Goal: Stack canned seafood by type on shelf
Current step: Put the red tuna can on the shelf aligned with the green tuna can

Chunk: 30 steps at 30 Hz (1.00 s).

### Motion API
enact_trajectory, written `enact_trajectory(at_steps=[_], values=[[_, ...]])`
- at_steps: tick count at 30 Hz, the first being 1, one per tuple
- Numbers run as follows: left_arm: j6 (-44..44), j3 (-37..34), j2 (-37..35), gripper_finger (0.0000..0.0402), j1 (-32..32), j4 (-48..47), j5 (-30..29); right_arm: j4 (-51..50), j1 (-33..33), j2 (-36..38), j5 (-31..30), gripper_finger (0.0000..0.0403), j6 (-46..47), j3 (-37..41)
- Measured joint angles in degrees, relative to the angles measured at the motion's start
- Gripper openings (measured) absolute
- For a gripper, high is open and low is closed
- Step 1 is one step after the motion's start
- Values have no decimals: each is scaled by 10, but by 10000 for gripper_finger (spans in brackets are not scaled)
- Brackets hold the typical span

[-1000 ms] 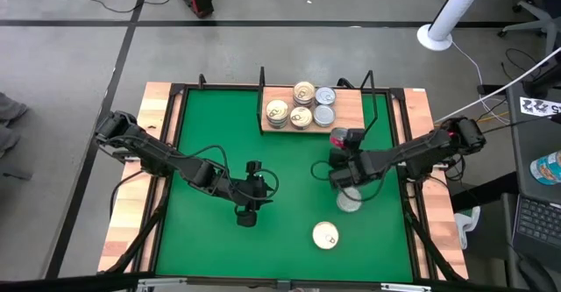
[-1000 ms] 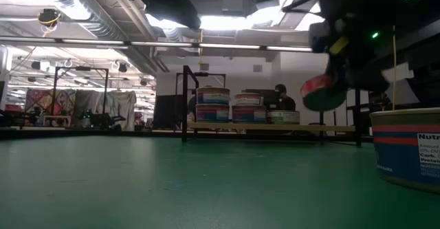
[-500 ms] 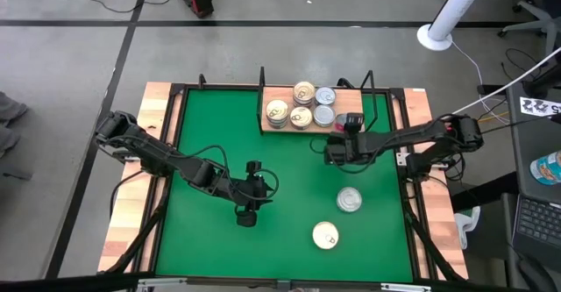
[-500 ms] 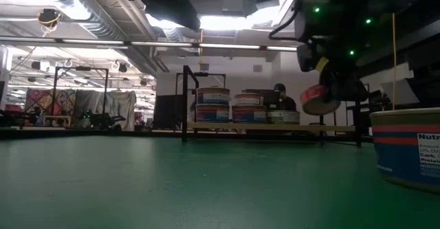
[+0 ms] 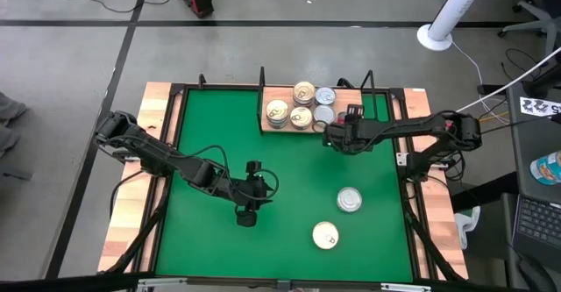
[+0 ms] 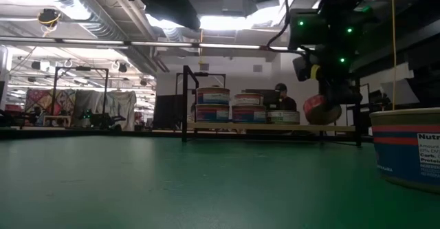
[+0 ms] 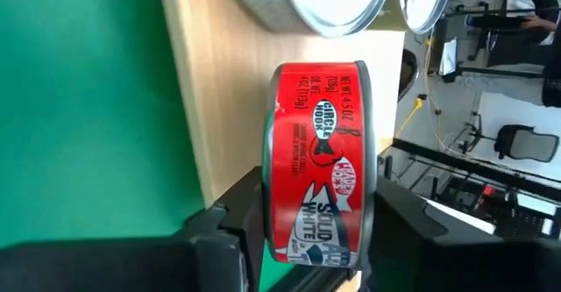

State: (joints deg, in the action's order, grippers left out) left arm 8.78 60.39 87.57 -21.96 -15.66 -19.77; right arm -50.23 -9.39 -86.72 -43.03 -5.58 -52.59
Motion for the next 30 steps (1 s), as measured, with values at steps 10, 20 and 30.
enact_trajectory(at_steps=[10, 20, 30], values=[[-2, 0, 0, 141, 0, 0, 0, 30, -35, 0, 13, 154, -25, 0], [-2, 0, 0, 141, 0, 0, 0, 38, -35, 0, 17, 156, -25, 0], [-1, 0, 0, 141, 0, 0, 0, 38, -35, 0, 18, 161, -37, 0]])
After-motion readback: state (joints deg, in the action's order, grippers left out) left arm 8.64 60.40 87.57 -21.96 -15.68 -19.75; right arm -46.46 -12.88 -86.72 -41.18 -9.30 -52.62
